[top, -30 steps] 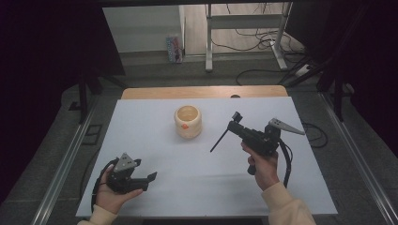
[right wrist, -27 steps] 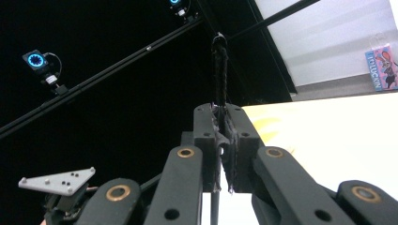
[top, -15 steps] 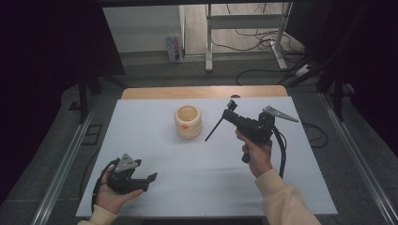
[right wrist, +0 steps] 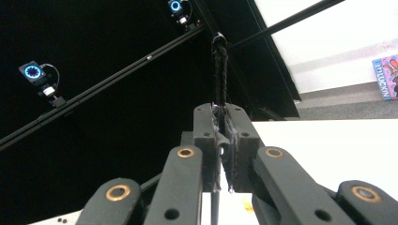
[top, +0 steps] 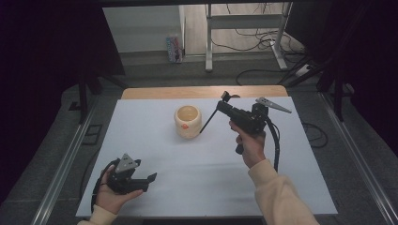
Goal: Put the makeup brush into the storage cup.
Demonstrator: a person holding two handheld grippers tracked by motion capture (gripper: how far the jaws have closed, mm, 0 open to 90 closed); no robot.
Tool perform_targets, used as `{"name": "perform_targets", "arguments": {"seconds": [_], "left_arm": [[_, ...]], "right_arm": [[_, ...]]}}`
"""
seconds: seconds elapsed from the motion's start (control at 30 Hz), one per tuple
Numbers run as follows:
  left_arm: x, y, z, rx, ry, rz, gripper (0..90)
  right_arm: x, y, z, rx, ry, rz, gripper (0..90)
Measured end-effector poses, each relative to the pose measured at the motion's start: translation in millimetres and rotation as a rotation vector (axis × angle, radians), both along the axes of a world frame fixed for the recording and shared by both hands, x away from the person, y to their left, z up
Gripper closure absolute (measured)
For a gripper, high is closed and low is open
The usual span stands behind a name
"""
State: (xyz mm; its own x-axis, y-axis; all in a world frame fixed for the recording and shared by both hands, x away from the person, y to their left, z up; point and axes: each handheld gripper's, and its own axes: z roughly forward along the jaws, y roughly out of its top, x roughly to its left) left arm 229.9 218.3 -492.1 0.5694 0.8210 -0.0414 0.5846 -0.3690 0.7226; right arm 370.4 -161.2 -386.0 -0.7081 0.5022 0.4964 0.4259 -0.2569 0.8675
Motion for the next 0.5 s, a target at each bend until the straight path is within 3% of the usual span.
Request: {"name": "perform_targets", "arguments": {"seconds": [0.23, 0.5], "left_arm": [[-1.0, 1.5, 2.4, -0.005, -0.023, 0.023, 22.4], [-0.3, 1.4, 1.2, 0.003, -0.007, 0.012, 22.3]], "right_arm": [[4.9, 4.2, 1.2, 0.007, 0.005, -0.001, 83.7], [10.3, 10.6, 3.1, 0.002, 0.007, 0.001, 83.7]]}}
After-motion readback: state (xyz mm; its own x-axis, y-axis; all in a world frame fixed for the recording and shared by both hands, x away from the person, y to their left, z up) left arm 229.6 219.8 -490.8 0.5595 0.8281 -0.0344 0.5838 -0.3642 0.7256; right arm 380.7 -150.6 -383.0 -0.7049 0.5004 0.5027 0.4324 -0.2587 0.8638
